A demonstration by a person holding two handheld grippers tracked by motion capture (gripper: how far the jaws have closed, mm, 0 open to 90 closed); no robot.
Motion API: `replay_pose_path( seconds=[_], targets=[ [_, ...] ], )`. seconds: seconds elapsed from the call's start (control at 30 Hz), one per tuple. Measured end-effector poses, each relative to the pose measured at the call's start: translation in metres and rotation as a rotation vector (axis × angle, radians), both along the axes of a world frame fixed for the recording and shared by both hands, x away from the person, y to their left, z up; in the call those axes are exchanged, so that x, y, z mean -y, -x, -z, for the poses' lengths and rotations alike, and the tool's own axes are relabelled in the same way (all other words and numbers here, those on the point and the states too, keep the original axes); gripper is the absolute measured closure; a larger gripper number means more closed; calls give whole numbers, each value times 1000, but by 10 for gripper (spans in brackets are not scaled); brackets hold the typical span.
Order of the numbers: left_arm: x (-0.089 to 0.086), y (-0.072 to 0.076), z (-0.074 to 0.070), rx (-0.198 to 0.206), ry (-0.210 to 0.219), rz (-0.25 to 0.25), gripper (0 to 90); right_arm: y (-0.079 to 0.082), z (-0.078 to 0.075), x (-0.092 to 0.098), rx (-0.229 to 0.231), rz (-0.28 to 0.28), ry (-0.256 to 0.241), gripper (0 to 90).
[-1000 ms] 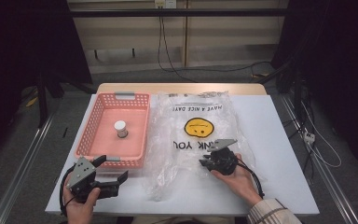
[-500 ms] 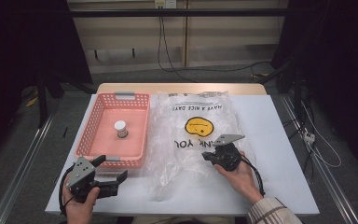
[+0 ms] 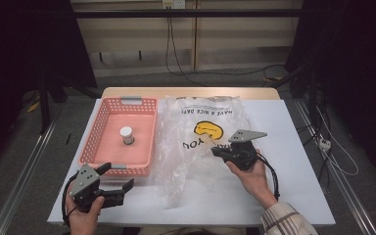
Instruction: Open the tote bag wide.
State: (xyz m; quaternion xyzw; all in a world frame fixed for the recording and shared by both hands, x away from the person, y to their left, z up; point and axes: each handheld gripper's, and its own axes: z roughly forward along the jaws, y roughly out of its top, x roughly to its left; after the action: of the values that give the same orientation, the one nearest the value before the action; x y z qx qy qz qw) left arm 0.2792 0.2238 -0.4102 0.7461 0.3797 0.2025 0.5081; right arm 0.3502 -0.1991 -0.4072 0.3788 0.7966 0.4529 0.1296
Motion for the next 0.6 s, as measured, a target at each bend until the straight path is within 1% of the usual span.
replay_pose_path(
  seconds=[0.13, 0.17, 0.27, 0.3, 0.33, 0.47, 0.5, 0.53, 0.6],
  targets=[
    [0, 0, 0, 0, 0, 0, 57, -2, -5, -2, 13, -3, -9, 900],
    [0, 0, 0, 0, -2, 0, 57, -3, -9, -4, 25, -7, -12, 900],
    [-1, 0, 0, 0, 3, -1, 57, -4, -15, -7, 37, -14, -21, 900],
    [-1, 0, 0, 0, 5, -4, 57, -4, -15, -7, 37, -14, -21, 900],
    [-1, 0, 0, 0, 4, -4, 57, -5, -19, -8, 48, -14, -26, 900],
    [-1, 0, 1, -1, 5, -4, 57, -8, -29, -8, 65, -15, -39, 900],
    [-1, 0, 1, 0, 5, -3, 57, -8, -29, -8, 65, -15, -39, 900],
    [-1, -1, 0, 0, 6, -4, 57, -9, -34, -8, 78, -19, -45, 900],
    [-1, -1, 0, 0, 4, -2, 57, -10, -36, -9, 86, -22, -41, 900]
  ],
)
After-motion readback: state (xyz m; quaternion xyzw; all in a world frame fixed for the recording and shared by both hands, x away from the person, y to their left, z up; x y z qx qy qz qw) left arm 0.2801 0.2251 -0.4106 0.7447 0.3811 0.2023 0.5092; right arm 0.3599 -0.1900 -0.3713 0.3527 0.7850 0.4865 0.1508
